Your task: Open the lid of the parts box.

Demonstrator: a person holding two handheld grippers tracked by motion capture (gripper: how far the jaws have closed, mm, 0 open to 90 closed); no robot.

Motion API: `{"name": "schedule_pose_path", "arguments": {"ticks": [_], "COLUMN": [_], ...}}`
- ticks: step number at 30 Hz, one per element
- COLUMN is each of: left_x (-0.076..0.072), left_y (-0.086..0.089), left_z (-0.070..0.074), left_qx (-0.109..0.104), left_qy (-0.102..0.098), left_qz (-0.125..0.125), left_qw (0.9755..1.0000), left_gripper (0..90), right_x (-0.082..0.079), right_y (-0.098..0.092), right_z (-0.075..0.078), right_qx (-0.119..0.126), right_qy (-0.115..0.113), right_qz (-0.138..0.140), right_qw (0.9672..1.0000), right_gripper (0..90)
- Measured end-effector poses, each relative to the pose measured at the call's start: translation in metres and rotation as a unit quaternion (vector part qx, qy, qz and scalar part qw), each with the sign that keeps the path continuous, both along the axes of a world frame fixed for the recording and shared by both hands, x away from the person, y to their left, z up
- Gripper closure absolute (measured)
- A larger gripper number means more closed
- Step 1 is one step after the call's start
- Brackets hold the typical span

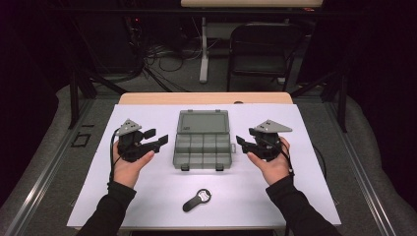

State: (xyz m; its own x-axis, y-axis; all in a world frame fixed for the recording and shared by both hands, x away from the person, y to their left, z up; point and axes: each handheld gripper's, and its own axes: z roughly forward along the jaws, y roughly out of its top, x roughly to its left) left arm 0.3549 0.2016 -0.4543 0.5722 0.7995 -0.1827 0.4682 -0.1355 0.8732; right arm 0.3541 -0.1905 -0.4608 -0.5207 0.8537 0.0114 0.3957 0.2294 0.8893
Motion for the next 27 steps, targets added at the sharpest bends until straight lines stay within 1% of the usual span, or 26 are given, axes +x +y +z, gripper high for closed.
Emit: {"name": "schedule_pose_path", "arguments": {"ticks": [1, 3, 4, 5, 8, 9, 10, 11, 12, 13, 14, 15, 16, 17, 18, 19, 20, 21, 22, 24, 26, 27], "left_x": [-0.006, -0.012, -0.012, -0.019, -0.026, -0.03, -0.034, -0.037, -0.04, -0.043, -0.045, -0.048, -0.051, -0.053, -0.055, -0.057, -0.059, -0.061, -0.062, -0.065, -0.067, -0.068], "left_y": [0.003, 0.005, 0.005, 0.007, 0.01, 0.01, 0.011, 0.011, 0.012, 0.012, 0.012, 0.013, 0.013, 0.013, 0.013, 0.013, 0.013, 0.013, 0.013, 0.013, 0.012, 0.012], "left_z": [-0.001, -0.002, -0.002, -0.004, -0.004, -0.004, -0.004, -0.004, -0.004, -0.004, -0.004, -0.004, -0.004, -0.005, -0.007, -0.008, -0.009, -0.011, -0.013, -0.016, -0.02, -0.022], "left_qx": [0.004, 0.011, 0.011, 0.012, 0.008, 0.006, 0.005, 0.005, 0.004, 0.006, 0.006, 0.008, 0.007, 0.005, 0.006, 0.009, 0.016, 0.021, 0.024, 0.03, 0.037, 0.038], "left_qy": [-0.002, 0.002, 0.002, -0.002, -0.007, -0.012, -0.016, -0.018, -0.019, -0.023, -0.026, -0.031, -0.033, -0.036, -0.036, -0.036, -0.036, -0.036, -0.035, -0.035, -0.032, -0.03], "left_qz": [-0.003, -0.007, -0.007, -0.013, -0.027, -0.028, -0.026, -0.026, -0.028, -0.031, -0.031, -0.032, -0.032, -0.032, -0.033, -0.034, -0.034, -0.035, -0.036, -0.036, -0.042, -0.045], "left_qw": [1.0, 0.9999, 0.9999, 0.9998, 0.9996, 0.9995, 0.9995, 0.9995, 0.9994, 0.9992, 0.9992, 0.999, 0.9989, 0.9988, 0.9988, 0.9987, 0.9986, 0.9985, 0.9985, 0.9983, 0.9979, 0.9978], "left_gripper": [41.5, 41.8, 42.0, 42.0, 42.4, 42.4, 43.6, 43.6, 43.8, 43.4, 42.7, 41.8, 41.8, 40.7, 39.6, 38.5, 38.3, 38.3, 38.2, 38.0, 38.0, 38.0], "right_x": [-0.004, -0.011, -0.015, -0.019, -0.031, -0.031, -0.038, -0.038, -0.042, -0.049, -0.052, -0.057, -0.057, -0.061, -0.065, -0.072, -0.076, -0.076, -0.082, -0.088, -0.093, -0.093], "right_y": [-0.001, -0.003, -0.005, -0.007, -0.012, -0.012, -0.015, -0.015, -0.017, -0.019, -0.02, -0.021, -0.021, -0.023, -0.024, -0.028, -0.028, -0.028, -0.031, -0.033, -0.035, -0.035], "right_z": [-0.001, -0.003, -0.004, -0.004, -0.005, -0.005, -0.005, -0.005, -0.005, -0.008, -0.009, -0.011, -0.011, -0.012, -0.013, -0.017, -0.02, -0.02, -0.024, -0.028, -0.032, -0.032], "right_qx": [-0.001, -0.001, -0.004, -0.004, 0.006, 0.006, 0.004, 0.004, 0.005, 0.008, 0.003, -0.003, -0.003, -0.007, -0.006, -0.007, -0.009, -0.009, -0.022, -0.021, -0.019, -0.019], "right_qy": [-0.004, -0.002, 0.0, 0.001, -0.003, -0.003, -0.008, -0.008, -0.007, -0.006, -0.005, -0.011, -0.011, -0.012, -0.017, -0.023, -0.029, -0.029, -0.027, -0.028, -0.029, -0.029], "right_qz": [0.005, 0.009, 0.012, 0.014, 0.014, 0.014, 0.015, 0.015, 0.015, 0.016, 0.018, 0.018, 0.018, 0.019, 0.017, 0.02, 0.019, 0.019, 0.016, 0.015, 0.012, 0.012], "right_qw": [1.0, 1.0, 0.9999, 0.9999, 0.9999, 0.9999, 0.9999, 0.9999, 0.9998, 0.9998, 0.9998, 0.9998, 0.9998, 0.9997, 0.9997, 0.9995, 0.9994, 0.9994, 0.9992, 0.9993, 0.9993, 0.9993], "right_gripper": [43.2, 42.8, 42.5, 42.5, 42.6, 42.6, 42.9, 42.9, 43.0, 43.1, 43.1, 43.2, 43.2, 43.1, 42.9, 41.5, 41.2, 41.2, 40.3, 39.5, 39.2, 39.2]}}
